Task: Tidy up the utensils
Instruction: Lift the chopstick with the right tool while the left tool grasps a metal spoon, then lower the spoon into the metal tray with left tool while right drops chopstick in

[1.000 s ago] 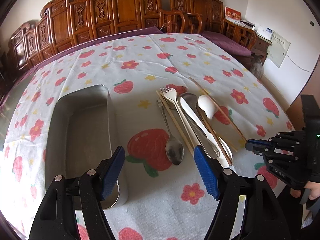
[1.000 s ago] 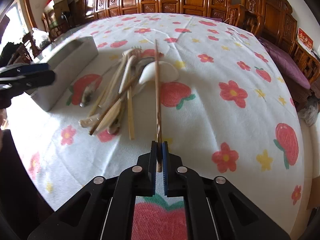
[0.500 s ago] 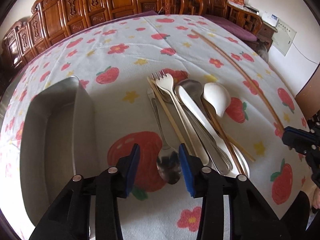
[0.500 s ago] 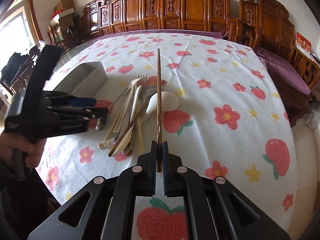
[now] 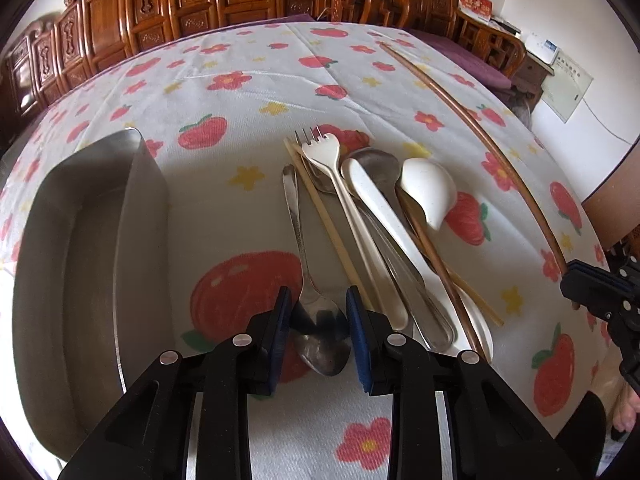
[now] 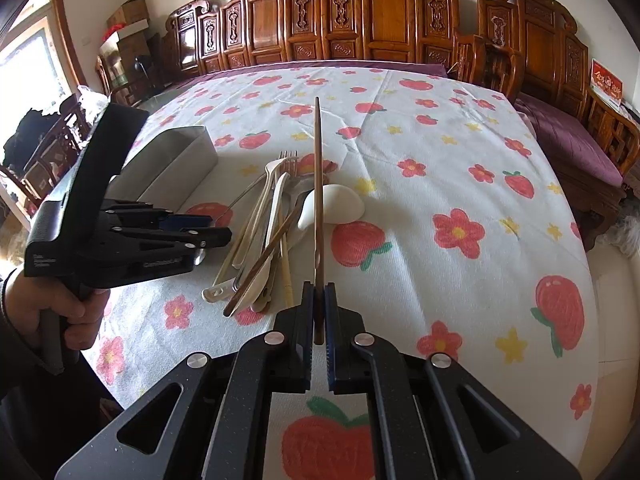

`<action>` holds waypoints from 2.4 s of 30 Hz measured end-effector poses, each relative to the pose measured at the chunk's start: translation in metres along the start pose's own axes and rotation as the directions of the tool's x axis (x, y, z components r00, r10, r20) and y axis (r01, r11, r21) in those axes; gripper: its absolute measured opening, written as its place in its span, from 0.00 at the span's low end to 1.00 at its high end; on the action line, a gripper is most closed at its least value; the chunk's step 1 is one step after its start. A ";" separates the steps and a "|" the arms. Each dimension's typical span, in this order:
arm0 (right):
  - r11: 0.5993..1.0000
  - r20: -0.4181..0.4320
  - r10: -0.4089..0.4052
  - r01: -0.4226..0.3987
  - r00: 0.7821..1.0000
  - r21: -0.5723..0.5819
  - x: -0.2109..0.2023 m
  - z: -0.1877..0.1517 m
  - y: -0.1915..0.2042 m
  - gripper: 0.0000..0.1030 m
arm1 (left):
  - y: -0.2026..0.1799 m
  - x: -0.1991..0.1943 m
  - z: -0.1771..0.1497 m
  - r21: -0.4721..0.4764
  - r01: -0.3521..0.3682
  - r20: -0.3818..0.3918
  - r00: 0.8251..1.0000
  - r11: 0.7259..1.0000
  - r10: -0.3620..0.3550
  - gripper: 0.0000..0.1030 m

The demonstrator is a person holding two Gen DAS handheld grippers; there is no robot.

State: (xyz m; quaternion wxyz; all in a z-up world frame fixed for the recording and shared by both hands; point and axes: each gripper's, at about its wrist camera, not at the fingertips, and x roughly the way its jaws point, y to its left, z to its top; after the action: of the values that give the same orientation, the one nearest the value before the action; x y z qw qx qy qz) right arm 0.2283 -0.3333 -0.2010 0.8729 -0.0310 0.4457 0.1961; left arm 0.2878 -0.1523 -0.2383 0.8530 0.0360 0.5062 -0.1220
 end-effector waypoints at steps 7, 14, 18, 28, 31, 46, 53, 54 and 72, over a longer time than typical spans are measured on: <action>1.000 0.014 -0.001 0.001 1.000 -0.015 -0.006 0.004 0.007 0.06 | 0.000 -0.020 -0.003 0.025 -0.020 0.037 0.999 0.999 0.019 0.25; 0.999 0.022 0.001 0.000 1.000 -0.036 -0.009 0.005 0.014 0.06 | 0.004 -0.047 0.001 0.047 -0.042 0.077 0.996 0.998 0.038 0.25; 0.999 0.020 0.001 0.000 1.000 -0.043 -0.009 0.005 0.018 0.06 | 0.007 -0.060 0.006 0.053 -0.047 0.093 0.995 0.997 0.042 0.25; 0.999 0.025 0.005 -0.004 1.000 -0.048 -0.013 0.006 0.022 0.06 | 0.006 -0.069 0.016 0.081 -0.057 0.075 0.996 0.995 0.051 0.25; 0.999 0.026 0.005 -0.003 1.000 -0.046 -0.013 0.006 0.022 0.06 | 0.002 -0.070 0.016 0.090 -0.058 0.075 0.996 0.994 0.051 0.25; 0.998 0.045 0.024 -0.021 0.999 -0.064 -0.024 0.015 0.045 0.06 | 0.027 -0.123 0.023 0.062 -0.071 0.170 0.984 0.996 0.060 0.25; 0.995 0.029 0.053 -0.050 0.998 -0.090 -0.015 0.023 0.076 0.06 | 0.061 -0.145 0.014 0.033 -0.114 0.219 0.970 0.993 0.104 0.25; 0.994 0.026 0.060 -0.057 0.998 -0.094 -0.012 0.024 0.081 0.06 | 0.068 -0.145 0.012 0.029 -0.121 0.222 0.969 0.992 0.111 0.25; 0.985 -0.050 0.142 -0.146 0.989 -0.088 0.026 0.043 0.138 0.06 | 0.129 -0.078 -0.012 -0.037 -0.147 0.142 0.978 0.988 0.151 0.00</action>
State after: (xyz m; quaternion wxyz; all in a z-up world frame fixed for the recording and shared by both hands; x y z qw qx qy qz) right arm 0.2239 -0.1878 -0.1794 0.8441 -0.0428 0.4564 0.2781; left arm 0.2732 -0.0116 -0.1840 0.8944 0.0537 0.4407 -0.0534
